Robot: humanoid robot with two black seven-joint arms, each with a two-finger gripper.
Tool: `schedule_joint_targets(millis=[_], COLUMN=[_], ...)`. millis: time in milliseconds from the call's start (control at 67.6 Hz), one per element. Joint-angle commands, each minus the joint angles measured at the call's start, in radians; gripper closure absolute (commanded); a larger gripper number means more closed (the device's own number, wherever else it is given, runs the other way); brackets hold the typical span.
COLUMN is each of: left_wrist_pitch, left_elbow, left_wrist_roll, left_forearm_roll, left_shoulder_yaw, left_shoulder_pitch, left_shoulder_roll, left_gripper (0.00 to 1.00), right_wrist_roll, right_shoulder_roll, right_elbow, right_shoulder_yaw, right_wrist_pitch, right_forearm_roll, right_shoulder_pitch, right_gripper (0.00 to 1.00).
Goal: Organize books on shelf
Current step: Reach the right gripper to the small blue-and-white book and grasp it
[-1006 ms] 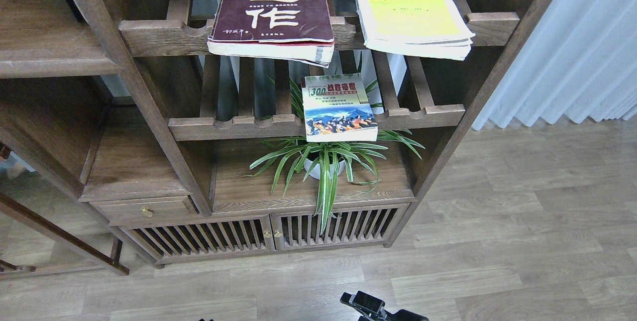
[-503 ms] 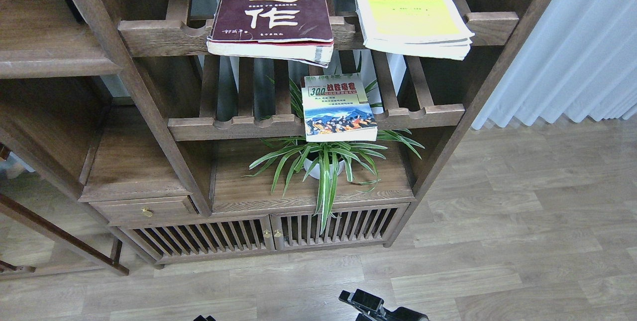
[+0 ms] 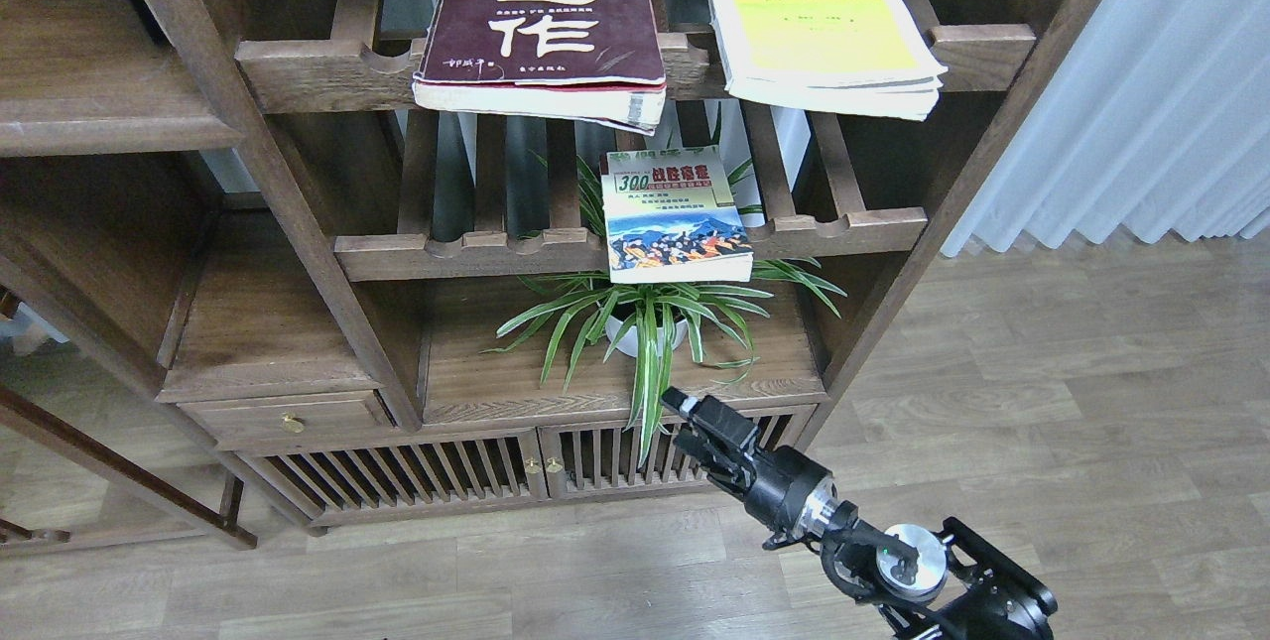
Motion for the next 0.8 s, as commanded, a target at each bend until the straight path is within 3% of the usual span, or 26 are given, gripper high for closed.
schedule_joint_targets(millis=[0,784], left_wrist_pitch=[0.000,0.000], left_elbow=[0.000,0.002], left_wrist_roll=[-0.003,-0.003], left_forearm_roll=[-0.001,-0.009], left_shoulder_yaw=[0.000,-0.001], left_shoulder_pitch=[0.002,0.013], left_shoulder_roll=[0.000,-0.001], left_gripper=[0.00,0.00], right_wrist_roll=[0.001,0.003], right_shoulder_roll=[0.000,0.000], right_elbow=[0.002,0.013], right_shoulder_yaw=[0.014,0.068], right_wrist_pitch=[-0.025,-0.195], right_forearm_roll=[-0.002,-0.008], right_shoulder_pitch=[0.030,0.193], right_gripper=[0.00,0.00])
